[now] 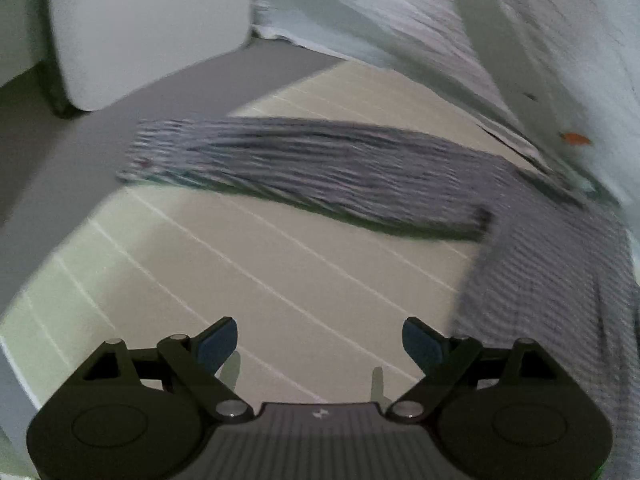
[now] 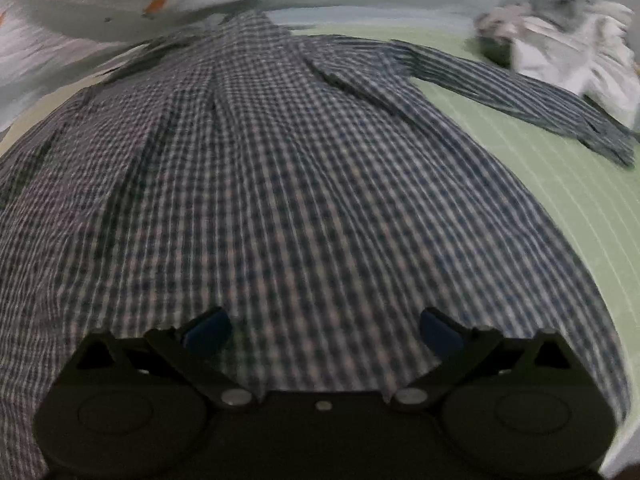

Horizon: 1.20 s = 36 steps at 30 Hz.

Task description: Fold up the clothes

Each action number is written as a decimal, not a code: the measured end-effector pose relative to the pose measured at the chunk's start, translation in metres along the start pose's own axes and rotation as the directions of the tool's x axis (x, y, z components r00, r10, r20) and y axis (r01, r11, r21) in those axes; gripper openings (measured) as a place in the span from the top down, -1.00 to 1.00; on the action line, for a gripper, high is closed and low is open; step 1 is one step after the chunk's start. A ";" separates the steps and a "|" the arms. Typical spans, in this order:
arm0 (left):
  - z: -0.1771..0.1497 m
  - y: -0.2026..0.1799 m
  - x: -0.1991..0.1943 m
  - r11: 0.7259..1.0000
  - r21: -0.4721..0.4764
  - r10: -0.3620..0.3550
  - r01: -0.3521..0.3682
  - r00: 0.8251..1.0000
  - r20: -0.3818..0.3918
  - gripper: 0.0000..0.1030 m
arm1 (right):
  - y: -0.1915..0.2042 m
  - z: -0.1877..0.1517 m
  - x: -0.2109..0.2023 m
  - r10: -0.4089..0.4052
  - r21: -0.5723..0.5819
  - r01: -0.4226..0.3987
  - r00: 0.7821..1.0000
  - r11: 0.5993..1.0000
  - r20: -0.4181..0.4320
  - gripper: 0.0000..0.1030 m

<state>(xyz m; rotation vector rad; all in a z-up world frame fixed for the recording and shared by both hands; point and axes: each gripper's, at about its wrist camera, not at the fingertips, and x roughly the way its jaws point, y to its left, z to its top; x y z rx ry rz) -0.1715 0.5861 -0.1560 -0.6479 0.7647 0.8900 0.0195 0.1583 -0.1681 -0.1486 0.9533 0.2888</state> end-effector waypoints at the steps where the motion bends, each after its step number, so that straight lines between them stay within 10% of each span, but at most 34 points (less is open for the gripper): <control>1: 0.006 0.010 0.002 1.000 -0.006 0.010 -0.010 1.000 0.007 -0.74 | 0.004 -0.003 -0.002 -0.018 0.016 0.018 1.000 1.000 0.004 -1.00; 24: 0.107 0.109 0.088 0.981 -0.140 0.142 -0.135 0.989 0.041 -0.75 | 0.111 -0.005 0.003 -0.029 -0.030 0.031 0.999 0.999 0.040 -1.00; 36: 0.099 0.114 0.083 0.937 -0.025 0.349 -0.348 0.935 0.060 -0.84 | 0.114 -0.010 0.001 -0.021 -0.041 0.023 0.998 0.999 0.051 -1.00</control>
